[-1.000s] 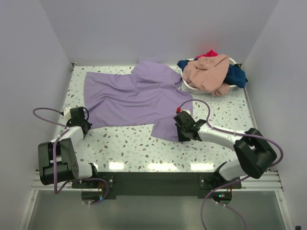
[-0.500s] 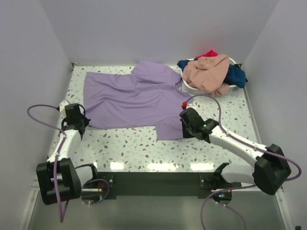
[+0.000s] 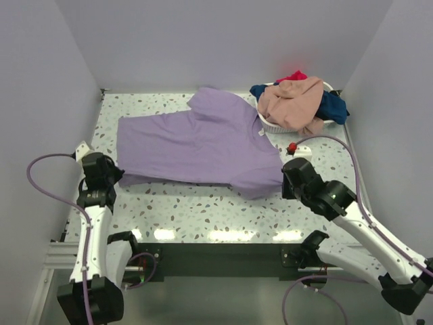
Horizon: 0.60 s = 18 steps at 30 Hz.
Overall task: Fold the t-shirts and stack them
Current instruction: Flatten the tshirt out, then fold the tshirt
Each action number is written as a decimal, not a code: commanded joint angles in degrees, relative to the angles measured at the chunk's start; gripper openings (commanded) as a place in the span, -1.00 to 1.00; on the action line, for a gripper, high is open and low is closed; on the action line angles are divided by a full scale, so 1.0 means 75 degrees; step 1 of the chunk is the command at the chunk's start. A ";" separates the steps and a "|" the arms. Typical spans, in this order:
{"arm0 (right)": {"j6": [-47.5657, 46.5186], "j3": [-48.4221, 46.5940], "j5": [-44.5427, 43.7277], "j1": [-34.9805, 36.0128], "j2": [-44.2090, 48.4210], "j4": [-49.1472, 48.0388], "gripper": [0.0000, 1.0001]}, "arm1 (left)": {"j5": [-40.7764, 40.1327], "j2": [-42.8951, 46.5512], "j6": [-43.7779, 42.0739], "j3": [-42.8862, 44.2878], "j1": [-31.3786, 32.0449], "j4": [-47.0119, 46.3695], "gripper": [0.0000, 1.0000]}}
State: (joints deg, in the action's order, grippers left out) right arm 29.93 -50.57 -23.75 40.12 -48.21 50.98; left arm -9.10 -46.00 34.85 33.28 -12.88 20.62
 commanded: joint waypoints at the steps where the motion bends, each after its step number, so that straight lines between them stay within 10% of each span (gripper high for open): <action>1: 0.0356 -0.0336 0.0025 0.0042 0.0614 0.0924 -1.00 | 0.0147 0.0542 -0.0170 0.0204 -0.0040 0.0543 -1.00; 18: -0.1258 -0.1963 -0.0478 -0.0029 -0.2594 -0.1300 -1.00 | 0.0500 -0.0663 0.0228 -0.0147 -0.0040 -0.0767 -1.00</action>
State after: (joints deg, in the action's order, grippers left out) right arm 25.54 -59.94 -24.47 40.12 -64.01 48.05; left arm -5.19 -50.52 35.38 32.75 -12.88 21.23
